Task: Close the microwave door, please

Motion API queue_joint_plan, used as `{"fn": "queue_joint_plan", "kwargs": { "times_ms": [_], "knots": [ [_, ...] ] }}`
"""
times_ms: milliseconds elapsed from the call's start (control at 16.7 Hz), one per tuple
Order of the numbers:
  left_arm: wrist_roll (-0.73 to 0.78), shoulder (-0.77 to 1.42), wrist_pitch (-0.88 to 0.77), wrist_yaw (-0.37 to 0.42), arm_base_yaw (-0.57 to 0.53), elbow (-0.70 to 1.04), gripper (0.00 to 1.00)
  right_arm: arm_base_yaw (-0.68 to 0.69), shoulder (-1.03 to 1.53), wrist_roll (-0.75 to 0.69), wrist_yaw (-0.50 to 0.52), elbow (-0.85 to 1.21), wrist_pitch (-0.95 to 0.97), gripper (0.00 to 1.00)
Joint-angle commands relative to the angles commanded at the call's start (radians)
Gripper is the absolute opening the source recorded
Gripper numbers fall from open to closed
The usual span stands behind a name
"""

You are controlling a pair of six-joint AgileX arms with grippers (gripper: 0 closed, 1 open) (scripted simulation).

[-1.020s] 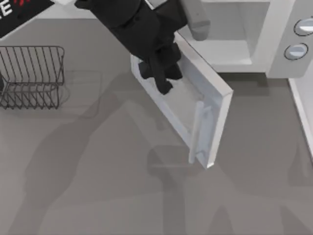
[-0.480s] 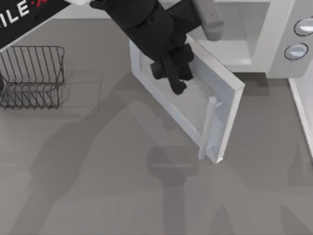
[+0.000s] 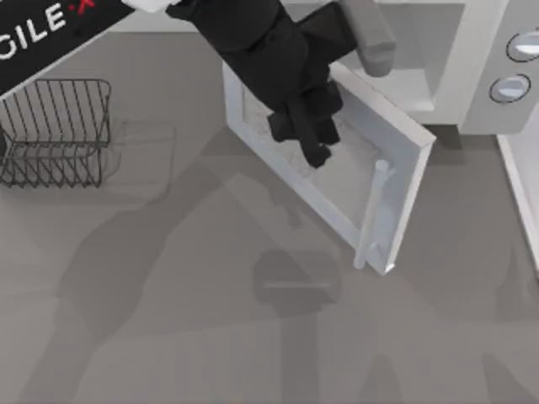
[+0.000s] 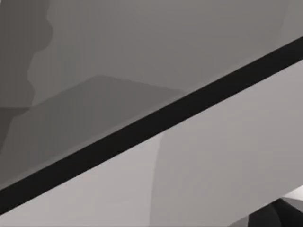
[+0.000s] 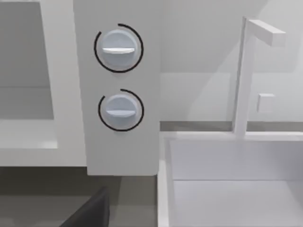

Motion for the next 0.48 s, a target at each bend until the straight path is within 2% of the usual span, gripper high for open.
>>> {"fn": "queue_joint_plan", "kwargs": {
  "times_ms": [480],
  "knots": [
    [-0.031, 0.033, 0.011, -0.02, -0.026, 0.068, 0.0, 0.0, 0.0, 0.0, 0.0, 0.0, 0.0, 1.0]
  ]
}}
